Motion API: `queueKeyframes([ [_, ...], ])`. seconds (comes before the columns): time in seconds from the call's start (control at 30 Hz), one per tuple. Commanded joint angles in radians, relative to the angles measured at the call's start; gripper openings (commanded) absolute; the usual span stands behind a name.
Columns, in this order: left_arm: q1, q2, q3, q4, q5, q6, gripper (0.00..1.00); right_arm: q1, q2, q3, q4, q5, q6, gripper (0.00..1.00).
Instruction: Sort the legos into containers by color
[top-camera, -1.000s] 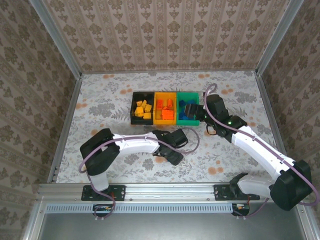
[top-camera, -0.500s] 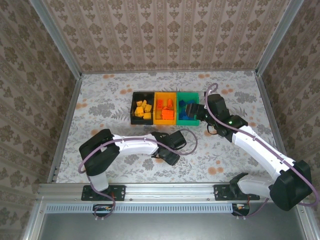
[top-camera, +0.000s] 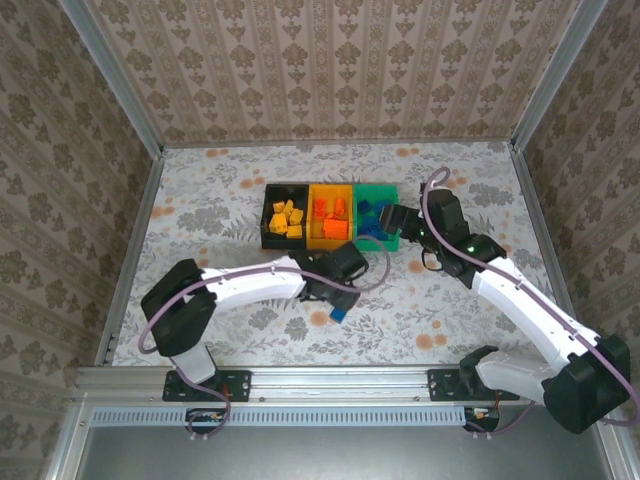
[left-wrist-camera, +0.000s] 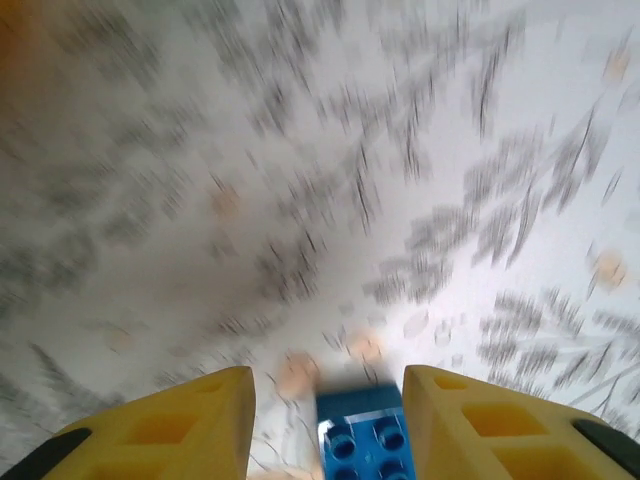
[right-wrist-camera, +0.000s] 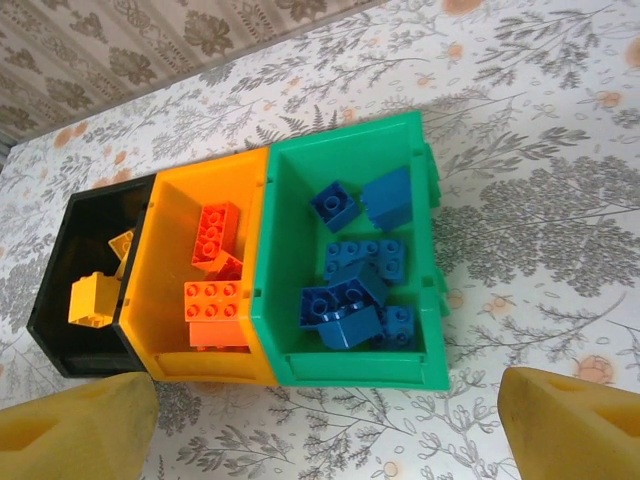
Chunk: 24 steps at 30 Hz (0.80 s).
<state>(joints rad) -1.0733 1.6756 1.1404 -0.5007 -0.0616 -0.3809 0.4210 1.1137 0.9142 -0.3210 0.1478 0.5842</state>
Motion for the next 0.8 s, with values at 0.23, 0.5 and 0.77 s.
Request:
queueKeyframes([
  [0.23,0.079,-0.014,0.093,-0.074,0.031,0.037,0.73,-0.019,-0.058,-0.05,-0.049,-0.003,0.013,0.9],
  [0.5,0.005,-0.006,-0.001,-0.147,0.157,-0.038,0.82,-0.021,-0.054,-0.068,-0.024,-0.025,0.01,0.9],
  [0.77,-0.024,0.086,-0.019,-0.098,0.147,-0.084,0.81,-0.02,-0.058,-0.065,-0.03,-0.021,0.0,0.9],
])
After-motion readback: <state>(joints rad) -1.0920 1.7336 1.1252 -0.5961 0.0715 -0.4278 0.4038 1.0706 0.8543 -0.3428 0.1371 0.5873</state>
